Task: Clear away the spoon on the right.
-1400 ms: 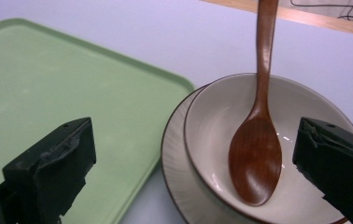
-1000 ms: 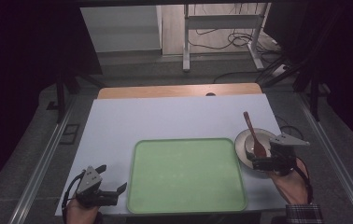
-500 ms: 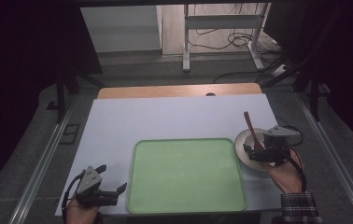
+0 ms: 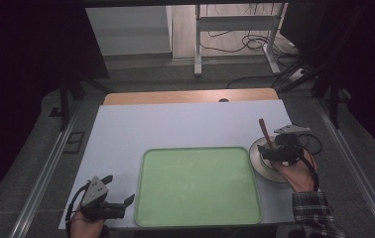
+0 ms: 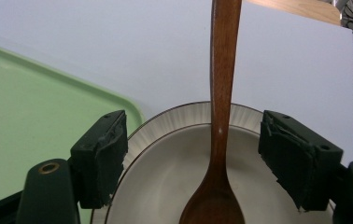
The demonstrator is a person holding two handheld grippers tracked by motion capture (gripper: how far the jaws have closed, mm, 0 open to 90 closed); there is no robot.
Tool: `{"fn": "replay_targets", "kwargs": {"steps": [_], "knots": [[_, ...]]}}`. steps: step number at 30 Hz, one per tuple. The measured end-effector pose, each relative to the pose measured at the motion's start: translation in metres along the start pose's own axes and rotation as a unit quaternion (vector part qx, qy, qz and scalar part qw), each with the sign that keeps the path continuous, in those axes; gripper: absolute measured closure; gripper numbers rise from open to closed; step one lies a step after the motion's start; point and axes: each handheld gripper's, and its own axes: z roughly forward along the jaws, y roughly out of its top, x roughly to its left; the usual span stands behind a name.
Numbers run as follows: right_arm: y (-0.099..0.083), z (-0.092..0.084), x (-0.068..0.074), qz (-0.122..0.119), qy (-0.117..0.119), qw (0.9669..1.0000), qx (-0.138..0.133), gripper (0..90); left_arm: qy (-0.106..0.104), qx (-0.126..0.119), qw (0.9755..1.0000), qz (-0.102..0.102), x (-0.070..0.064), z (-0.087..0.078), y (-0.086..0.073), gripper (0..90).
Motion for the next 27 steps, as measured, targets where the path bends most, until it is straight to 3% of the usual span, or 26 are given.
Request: {"fn": "replay_targets", "kwargs": {"steps": [5,11,17,21,27], "knots": [[0.006,0.008,-0.004,-0.001,-0.007,0.9999,0.008,27.5,0.000,0.000,1.0000,0.001,0.000,0.000,0.000,1.3],[0.014,0.014,-0.010,0.012,0.006,0.9998,0.015,31.2,0.001,0.001,1.0000,0.002,0.000,0.000,0.000,1.4],[0.022,0.020,-0.013,0.014,0.001,0.9998,0.015,33.1,0.001,0.000,1.0000,0.002,0.000,0.000,0.000,1.4],[0.026,0.023,-0.013,0.012,-0.001,0.9999,0.012,38.8,0.001,0.000,1.0000,0.002,0.000,0.000,0.000,1.4],[0.034,0.030,-0.015,0.002,-0.008,0.9996,0.028,50.3,0.001,0.001,1.0000,0.003,0.000,0.000,0.000,1.4]]}}
